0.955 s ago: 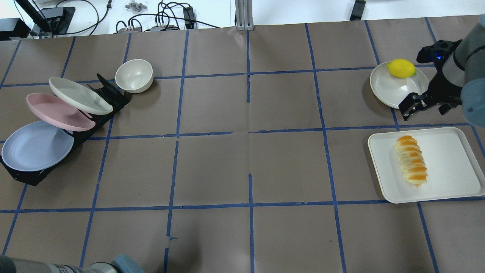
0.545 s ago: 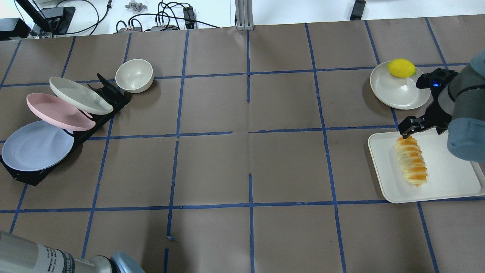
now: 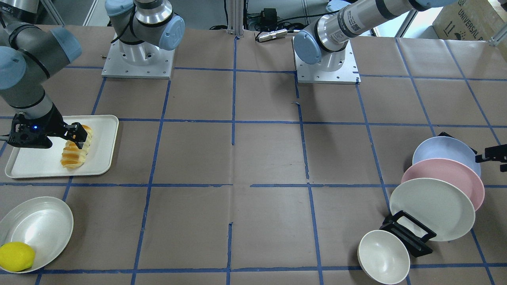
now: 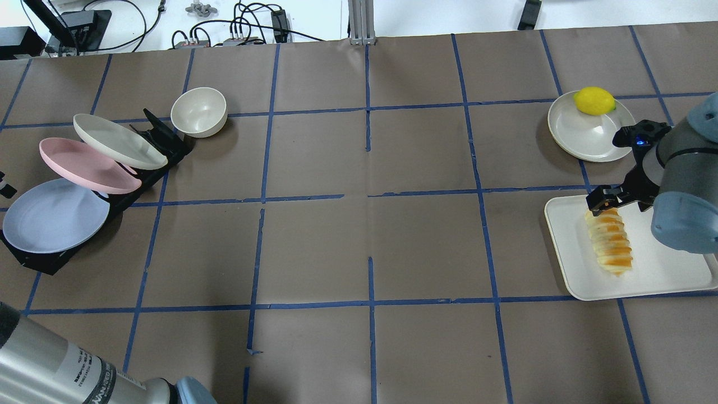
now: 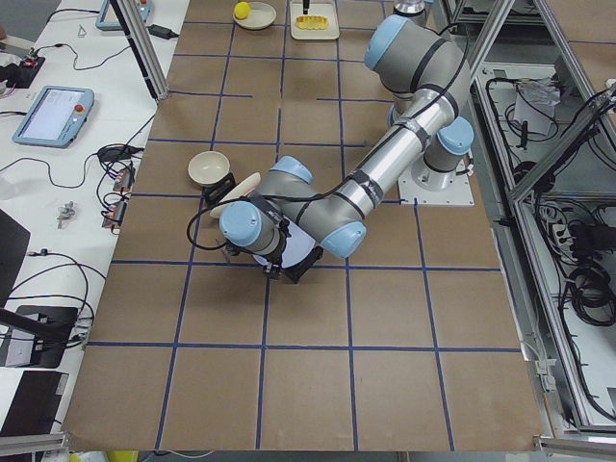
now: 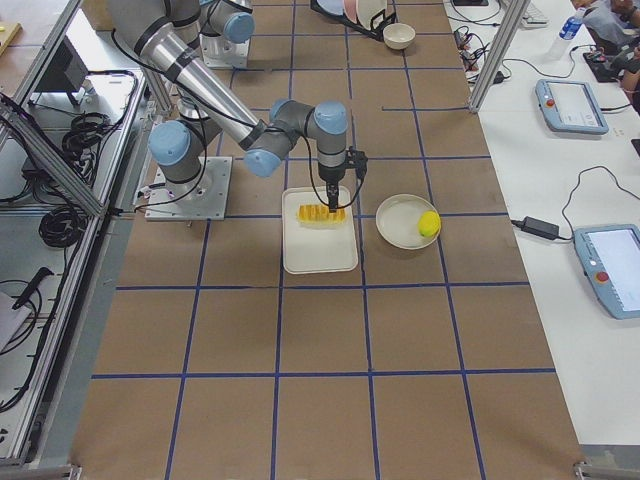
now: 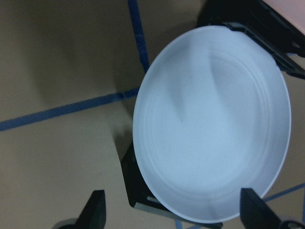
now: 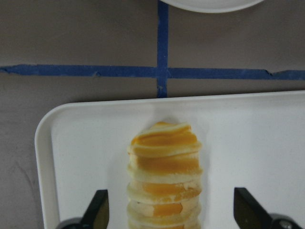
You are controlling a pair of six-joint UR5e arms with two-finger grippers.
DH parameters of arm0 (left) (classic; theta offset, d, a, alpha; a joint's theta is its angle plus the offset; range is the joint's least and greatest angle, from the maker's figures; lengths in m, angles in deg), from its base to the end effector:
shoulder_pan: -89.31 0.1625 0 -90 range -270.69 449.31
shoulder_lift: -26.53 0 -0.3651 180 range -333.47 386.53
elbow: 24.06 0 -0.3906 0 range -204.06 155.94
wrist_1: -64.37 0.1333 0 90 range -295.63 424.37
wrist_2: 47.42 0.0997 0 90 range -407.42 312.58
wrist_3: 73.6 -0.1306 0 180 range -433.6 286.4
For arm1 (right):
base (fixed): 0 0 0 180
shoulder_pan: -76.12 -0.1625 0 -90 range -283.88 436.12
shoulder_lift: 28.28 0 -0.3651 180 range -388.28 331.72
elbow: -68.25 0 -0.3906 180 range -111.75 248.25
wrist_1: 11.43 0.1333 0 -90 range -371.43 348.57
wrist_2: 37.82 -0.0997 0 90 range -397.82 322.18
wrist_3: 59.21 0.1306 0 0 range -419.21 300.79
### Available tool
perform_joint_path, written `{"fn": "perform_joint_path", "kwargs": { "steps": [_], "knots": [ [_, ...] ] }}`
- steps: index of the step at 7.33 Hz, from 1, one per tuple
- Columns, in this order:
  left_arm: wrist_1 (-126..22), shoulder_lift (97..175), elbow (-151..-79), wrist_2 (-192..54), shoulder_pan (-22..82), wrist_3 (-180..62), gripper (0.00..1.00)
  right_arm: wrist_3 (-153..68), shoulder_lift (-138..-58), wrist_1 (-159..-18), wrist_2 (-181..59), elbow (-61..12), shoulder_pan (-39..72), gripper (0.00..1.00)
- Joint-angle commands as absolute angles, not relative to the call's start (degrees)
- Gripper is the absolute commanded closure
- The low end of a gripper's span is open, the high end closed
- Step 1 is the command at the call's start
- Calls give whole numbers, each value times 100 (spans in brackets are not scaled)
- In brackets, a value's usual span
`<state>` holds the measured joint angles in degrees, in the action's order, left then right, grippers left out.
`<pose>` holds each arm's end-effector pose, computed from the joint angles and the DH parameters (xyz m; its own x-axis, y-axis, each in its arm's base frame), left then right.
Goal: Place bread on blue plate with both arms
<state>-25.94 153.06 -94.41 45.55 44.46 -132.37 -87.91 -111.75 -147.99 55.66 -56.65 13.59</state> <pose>0.3700 -0.5466 0.1884 -0.9499 0.2146 0.2271 0.2604 0.9455 0.1956 -0.0942 -0.4530 0.1458 -0.9953 -0.0163 0.0960 -0.0211 0.9986 -0.0494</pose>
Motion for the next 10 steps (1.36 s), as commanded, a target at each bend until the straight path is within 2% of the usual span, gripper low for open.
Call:
{"fn": "perform_joint_path", "kwargs": {
  "steps": [1,3,4,5,8,10],
  "knots": [
    [-2466,15529,-9411,4583,4387,-13258,1,-8830,-11081,-15125,5499,-5978,1390,8],
    [-2369,15678,-9420,4566,4378,-13310,3,-8934,-11055,-15214,5464,-6086,1416,8],
    [-2369,15705,-9411,4575,4378,-13319,11,-9005,-10977,-15214,5472,-6086,1486,8],
    [-2369,15714,-9420,4575,4378,-13319,22,-9110,-10924,-15240,5464,-6086,1565,8],
    [-2369,15740,-9420,4592,4352,-13319,66,-9129,-10853,-15267,5472,-6243,1600,8],
    [-2369,15740,-9420,4898,4352,-13319,84,-9243,-10766,-15311,5516,-6271,1600,8]
  ]
}}
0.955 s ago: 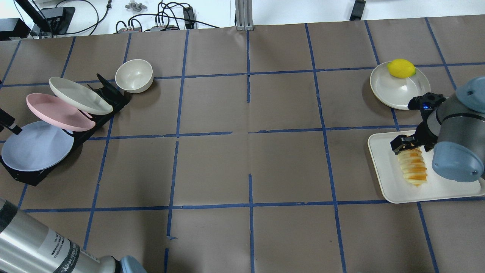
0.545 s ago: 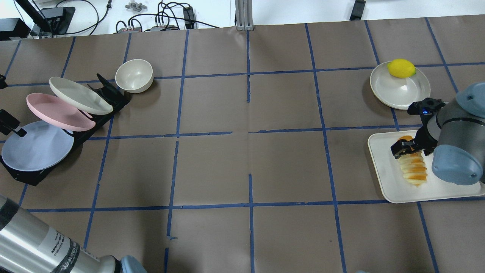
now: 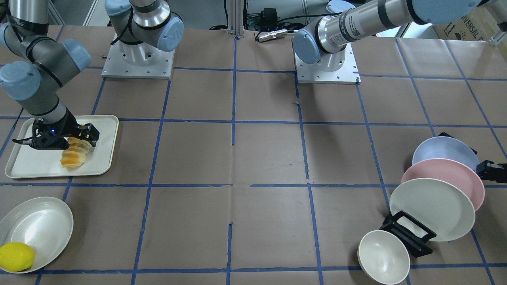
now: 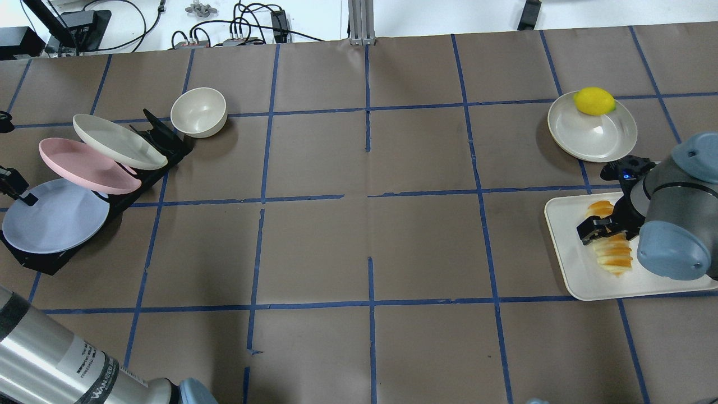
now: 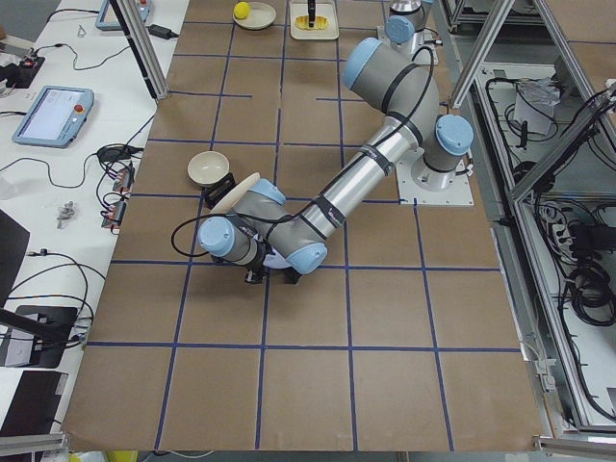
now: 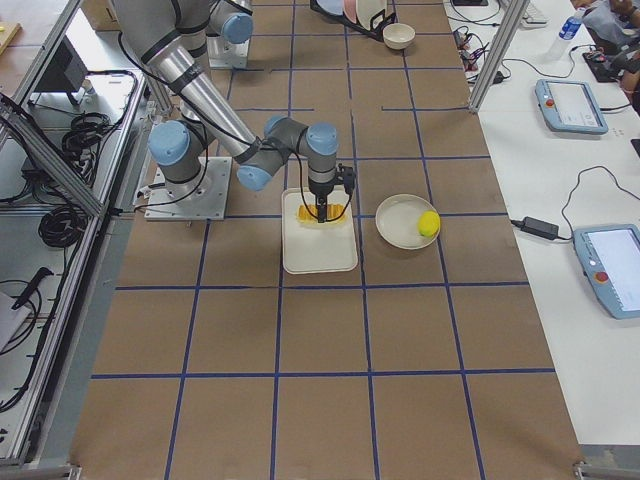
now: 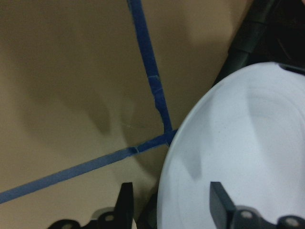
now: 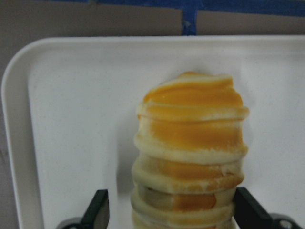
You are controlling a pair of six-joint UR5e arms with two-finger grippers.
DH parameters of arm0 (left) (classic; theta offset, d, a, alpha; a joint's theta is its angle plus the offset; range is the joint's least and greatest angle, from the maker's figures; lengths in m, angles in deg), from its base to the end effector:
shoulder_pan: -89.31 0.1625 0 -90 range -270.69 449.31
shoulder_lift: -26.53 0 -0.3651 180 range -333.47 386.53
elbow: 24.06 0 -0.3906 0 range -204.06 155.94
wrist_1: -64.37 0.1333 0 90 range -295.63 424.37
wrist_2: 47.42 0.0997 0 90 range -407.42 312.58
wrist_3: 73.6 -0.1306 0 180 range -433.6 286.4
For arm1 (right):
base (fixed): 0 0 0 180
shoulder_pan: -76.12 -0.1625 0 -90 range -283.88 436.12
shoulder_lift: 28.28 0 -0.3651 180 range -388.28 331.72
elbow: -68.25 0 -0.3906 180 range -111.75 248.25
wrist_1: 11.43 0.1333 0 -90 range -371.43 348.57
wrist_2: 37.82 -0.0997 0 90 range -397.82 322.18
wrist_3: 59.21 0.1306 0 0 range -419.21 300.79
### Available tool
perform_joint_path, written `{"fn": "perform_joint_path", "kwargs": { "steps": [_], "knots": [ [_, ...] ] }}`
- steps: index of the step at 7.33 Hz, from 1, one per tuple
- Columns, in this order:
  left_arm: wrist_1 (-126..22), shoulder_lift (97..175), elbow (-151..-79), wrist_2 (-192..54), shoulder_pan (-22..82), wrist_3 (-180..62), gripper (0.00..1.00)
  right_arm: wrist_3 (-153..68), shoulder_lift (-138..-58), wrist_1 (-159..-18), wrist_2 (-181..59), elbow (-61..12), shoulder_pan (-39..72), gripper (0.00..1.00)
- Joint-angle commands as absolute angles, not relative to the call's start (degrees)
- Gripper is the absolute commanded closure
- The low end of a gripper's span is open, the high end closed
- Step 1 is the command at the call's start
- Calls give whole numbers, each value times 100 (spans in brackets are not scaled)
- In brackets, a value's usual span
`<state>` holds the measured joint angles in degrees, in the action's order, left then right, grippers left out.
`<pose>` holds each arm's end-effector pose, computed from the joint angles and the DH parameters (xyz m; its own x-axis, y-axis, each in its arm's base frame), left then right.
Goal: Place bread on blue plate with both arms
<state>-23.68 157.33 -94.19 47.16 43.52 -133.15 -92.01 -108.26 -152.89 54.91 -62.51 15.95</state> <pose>0.3689 -0.5554 0.1438 -0.9397 0.2415 0.2421 0.2974 0.9267 0.2299 -0.0946 -0.4204 0.0902 -0.9976 -0.0518 0.0465 -0.0512 0.9986 0.0158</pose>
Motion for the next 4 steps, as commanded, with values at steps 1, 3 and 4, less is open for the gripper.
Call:
{"fn": "perform_joint_path", "kwargs": {
  "steps": [1,3,4],
  "knots": [
    [-2369,15740,-9411,4882,4352,-13328,90,-9243,-10756,-15320,5525,-6245,1601,16],
    [-2448,15469,-9324,4882,4334,-13617,95,-9226,-10765,-15320,5560,-6244,1601,72],
    [-2588,15303,-9297,4900,4378,-13661,95,-9225,-10765,-15320,5586,-6236,1601,76]
  ]
}}
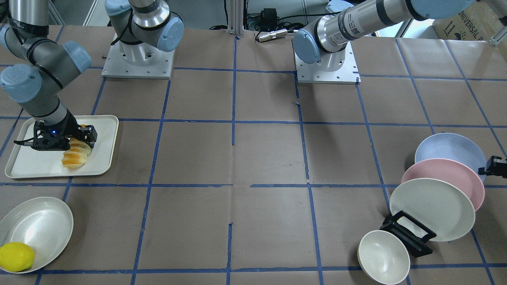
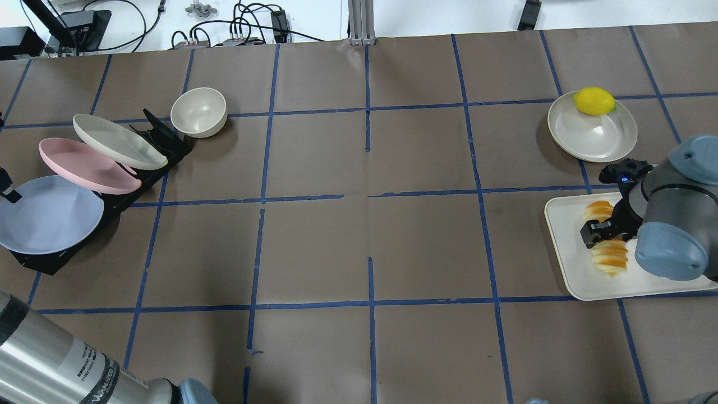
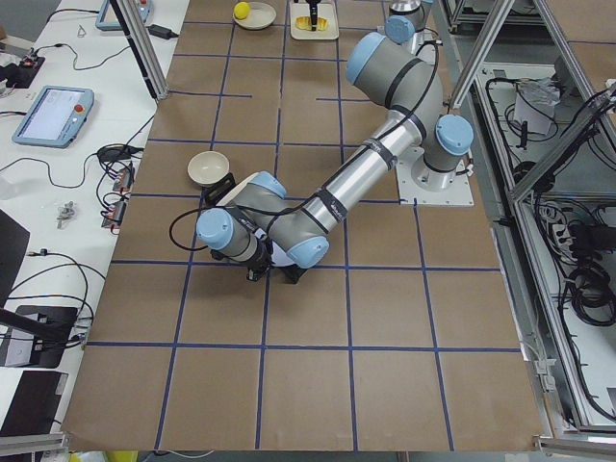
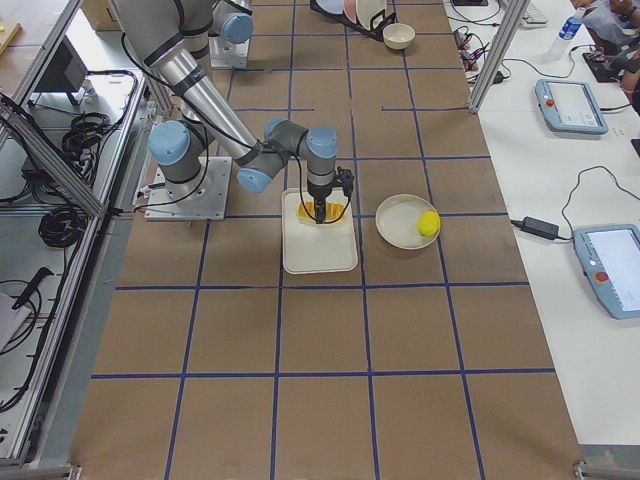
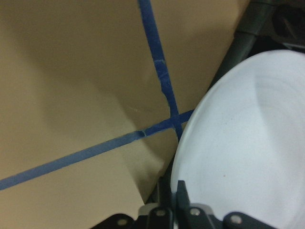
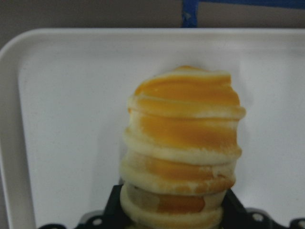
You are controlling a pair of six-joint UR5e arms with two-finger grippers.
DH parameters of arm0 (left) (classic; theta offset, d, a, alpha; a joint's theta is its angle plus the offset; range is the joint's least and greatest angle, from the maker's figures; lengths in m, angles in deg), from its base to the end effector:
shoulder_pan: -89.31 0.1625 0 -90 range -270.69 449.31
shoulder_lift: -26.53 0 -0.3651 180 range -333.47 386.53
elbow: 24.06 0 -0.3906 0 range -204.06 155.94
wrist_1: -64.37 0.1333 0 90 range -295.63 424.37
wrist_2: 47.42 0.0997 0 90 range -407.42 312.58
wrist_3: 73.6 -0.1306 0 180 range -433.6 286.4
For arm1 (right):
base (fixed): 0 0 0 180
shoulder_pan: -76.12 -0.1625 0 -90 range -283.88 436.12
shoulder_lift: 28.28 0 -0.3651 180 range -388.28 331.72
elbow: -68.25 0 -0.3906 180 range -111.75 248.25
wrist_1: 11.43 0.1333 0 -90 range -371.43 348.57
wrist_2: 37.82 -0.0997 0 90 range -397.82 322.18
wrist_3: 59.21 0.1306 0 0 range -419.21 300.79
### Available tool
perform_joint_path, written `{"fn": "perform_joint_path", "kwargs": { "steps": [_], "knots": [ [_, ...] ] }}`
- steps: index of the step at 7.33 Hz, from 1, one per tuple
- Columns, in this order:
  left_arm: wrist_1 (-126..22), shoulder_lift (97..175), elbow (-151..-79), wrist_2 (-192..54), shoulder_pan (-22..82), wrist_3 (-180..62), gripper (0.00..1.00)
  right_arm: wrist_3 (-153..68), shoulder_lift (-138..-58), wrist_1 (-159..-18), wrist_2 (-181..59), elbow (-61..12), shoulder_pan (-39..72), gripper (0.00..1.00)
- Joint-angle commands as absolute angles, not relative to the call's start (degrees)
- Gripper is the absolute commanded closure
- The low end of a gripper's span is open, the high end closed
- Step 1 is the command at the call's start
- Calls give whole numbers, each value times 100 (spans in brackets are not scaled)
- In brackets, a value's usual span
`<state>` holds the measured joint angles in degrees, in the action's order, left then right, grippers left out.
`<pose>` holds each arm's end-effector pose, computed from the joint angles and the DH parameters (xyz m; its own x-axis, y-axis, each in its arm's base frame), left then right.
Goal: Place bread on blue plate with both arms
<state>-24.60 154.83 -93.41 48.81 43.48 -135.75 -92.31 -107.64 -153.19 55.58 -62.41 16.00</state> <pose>0.3723 -0.5542 0.1777 -0.9336 0.2945 0.2043 0.3377 0.9138 0.2256 -0.0966 -0.4201 0.0869 -0.9969 -0.0565 0.0541 -0.0552 0.9981 0.0257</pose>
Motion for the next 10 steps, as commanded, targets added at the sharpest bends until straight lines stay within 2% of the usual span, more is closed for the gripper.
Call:
{"fn": "perform_joint_path", "kwargs": {
  "steps": [1,3,6,7,10],
  "knots": [
    [-3102,14979,-9314,4917,4430,-13688,95,-9225,-10800,-15328,5587,-6209,1601,83],
    [-3439,14372,-9446,4926,4475,-13680,95,-9269,-10835,-15346,5578,-6069,1609,88],
    [-3967,13475,-9463,4664,4221,-13583,94,-9226,-11439,-15224,5595,-5903,1592,88],
    [-4073,13316,-9403,4532,4046,-13365,93,-9191,-11668,-14744,5587,-5658,1592,87],
    [-4013,13052,-9463,4452,2546,-12304,93,-9173,-12187,-12760,5691,-4542,1583,86]
  ]
}}
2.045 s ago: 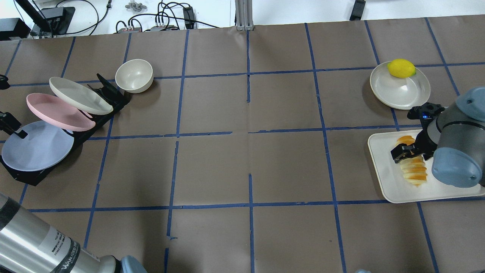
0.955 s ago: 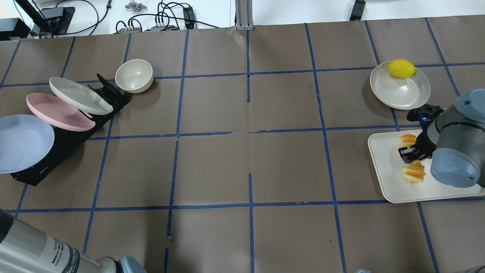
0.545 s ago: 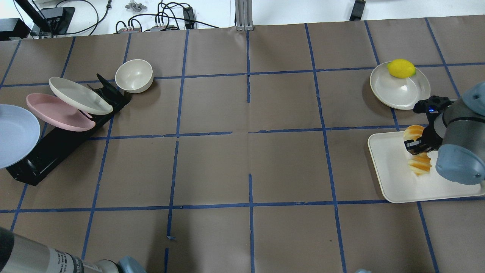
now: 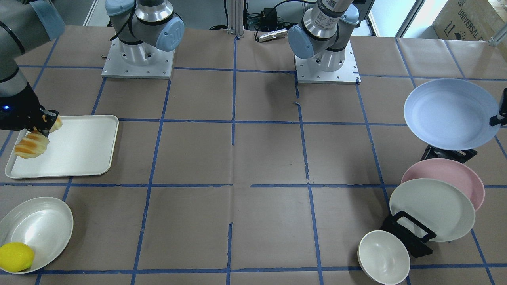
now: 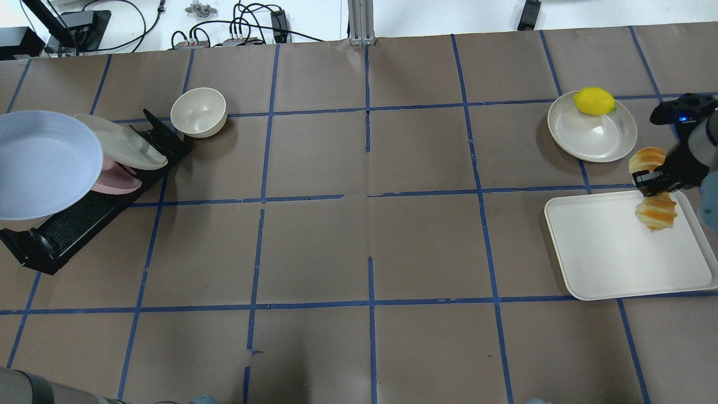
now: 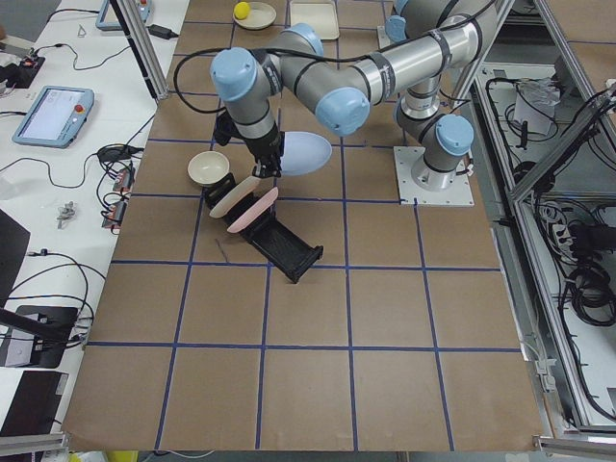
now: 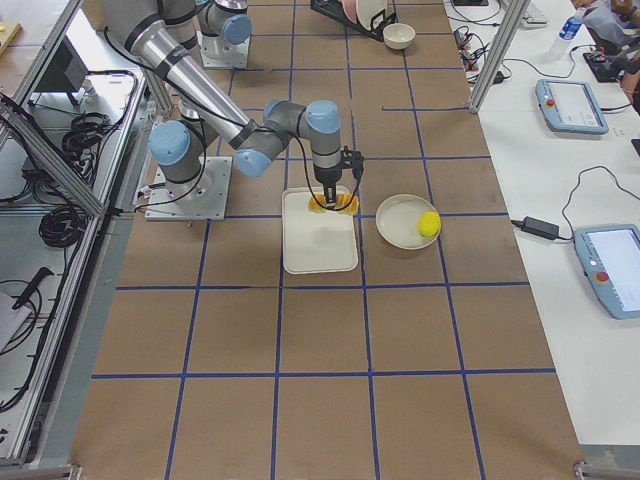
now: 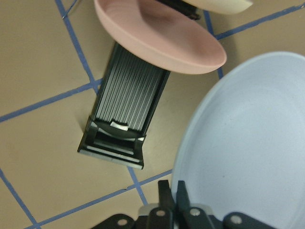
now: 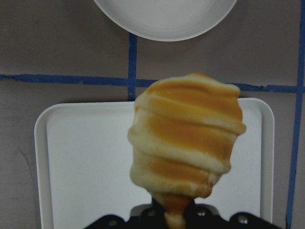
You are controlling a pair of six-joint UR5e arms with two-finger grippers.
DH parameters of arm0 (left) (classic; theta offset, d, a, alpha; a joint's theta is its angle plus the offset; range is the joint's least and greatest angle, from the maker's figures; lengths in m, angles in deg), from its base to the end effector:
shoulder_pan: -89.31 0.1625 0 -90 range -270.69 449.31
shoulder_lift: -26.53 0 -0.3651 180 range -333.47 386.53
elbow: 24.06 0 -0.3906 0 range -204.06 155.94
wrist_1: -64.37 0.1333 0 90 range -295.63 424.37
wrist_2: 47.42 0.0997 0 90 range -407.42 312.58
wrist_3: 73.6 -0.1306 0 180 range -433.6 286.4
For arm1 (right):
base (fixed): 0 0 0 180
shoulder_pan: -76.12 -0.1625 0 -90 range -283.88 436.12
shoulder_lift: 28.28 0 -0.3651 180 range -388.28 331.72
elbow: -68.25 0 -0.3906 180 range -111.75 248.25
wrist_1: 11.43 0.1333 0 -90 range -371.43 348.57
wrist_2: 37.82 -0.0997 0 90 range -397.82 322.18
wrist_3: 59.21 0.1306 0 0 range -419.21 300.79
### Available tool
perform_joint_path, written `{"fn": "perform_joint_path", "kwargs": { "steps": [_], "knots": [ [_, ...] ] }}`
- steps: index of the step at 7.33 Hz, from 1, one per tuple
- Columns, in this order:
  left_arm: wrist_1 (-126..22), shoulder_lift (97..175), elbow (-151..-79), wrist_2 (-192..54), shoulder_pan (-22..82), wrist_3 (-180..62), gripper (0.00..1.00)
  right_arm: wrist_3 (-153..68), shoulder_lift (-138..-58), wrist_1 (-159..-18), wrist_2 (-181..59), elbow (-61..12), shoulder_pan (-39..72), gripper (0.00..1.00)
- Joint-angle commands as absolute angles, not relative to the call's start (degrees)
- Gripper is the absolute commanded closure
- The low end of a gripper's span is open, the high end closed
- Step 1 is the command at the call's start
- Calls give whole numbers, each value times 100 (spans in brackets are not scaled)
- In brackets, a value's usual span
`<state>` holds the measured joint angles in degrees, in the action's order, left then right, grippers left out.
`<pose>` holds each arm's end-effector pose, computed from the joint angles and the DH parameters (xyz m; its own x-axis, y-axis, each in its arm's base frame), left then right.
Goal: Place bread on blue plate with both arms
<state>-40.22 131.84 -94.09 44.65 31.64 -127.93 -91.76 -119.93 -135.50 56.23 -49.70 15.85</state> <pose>0.1916 -0.5431 0.4006 -0.9223 0.3676 0.1193 0.3815 0.9152 0.1295 -0.1184 -0.4576 0.2388 -0.9905 -0.0390 0.1317 -0.0493 0.9959 -0.0763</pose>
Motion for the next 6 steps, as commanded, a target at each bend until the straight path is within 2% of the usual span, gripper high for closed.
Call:
{"fn": "perform_joint_path", "kwargs": {
  "steps": [1,4,6],
  "knots": [
    [-4048,13147,-9464,4452,2089,-11786,93,-9173,-12406,-12179,5788,-4252,1583,86],
    [-3534,13156,-10269,4285,673,-10038,93,-9164,-12689,-10553,5754,-3252,1548,86],
    [-3004,13357,-10596,3858,83,-9176,91,-8762,-12690,-10153,5701,-2888,1356,85]
  ]
}}
